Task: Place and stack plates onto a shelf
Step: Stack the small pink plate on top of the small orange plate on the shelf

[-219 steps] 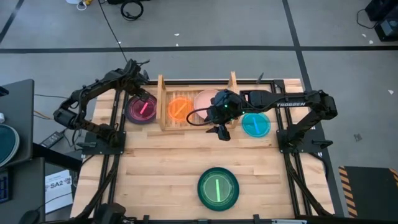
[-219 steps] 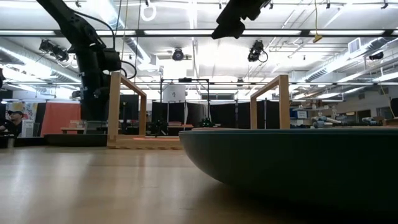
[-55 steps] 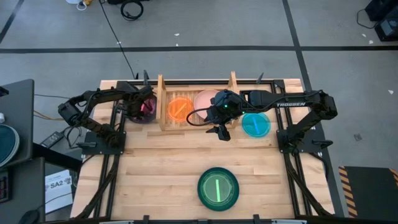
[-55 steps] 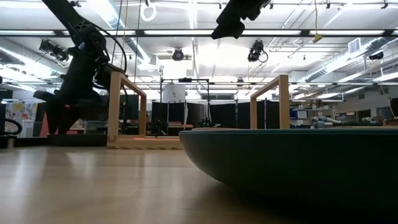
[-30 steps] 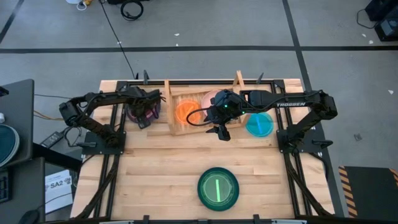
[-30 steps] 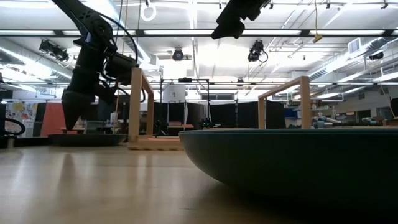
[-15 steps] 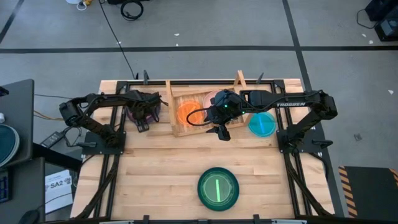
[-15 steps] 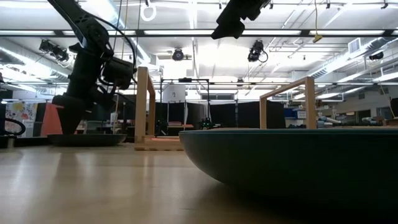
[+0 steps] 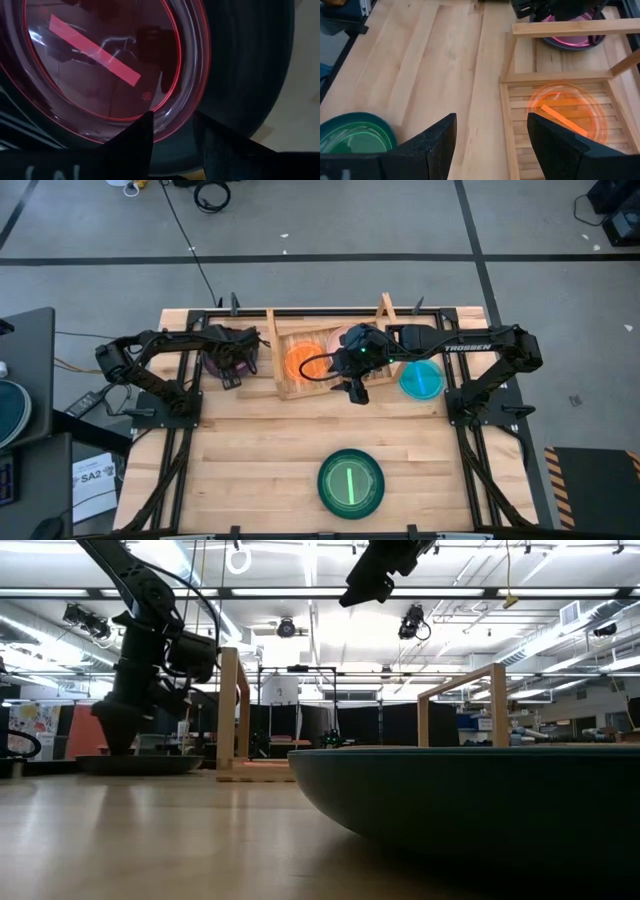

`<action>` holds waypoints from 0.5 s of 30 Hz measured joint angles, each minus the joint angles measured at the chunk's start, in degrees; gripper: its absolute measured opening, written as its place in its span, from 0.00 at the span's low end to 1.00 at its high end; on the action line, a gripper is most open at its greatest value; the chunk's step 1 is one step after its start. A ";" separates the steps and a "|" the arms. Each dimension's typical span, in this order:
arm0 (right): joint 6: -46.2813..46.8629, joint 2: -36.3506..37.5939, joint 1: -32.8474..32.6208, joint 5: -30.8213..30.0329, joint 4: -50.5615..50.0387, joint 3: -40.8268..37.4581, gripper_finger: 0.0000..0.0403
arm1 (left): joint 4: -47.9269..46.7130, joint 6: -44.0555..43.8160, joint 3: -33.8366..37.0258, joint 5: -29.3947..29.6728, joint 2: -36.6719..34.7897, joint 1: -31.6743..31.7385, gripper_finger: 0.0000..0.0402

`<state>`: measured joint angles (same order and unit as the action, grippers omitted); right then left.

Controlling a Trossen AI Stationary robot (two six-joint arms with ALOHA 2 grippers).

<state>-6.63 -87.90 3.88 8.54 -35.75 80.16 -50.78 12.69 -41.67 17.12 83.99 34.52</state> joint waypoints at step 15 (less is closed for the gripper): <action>0.00 0.00 -0.02 0.04 -0.04 0.00 0.61 | 2.22 0.15 0.11 -0.31 0.02 0.02 0.35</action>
<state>-6.63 -87.90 3.86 8.57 -35.79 80.16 -48.56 12.84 -41.56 16.82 84.01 34.54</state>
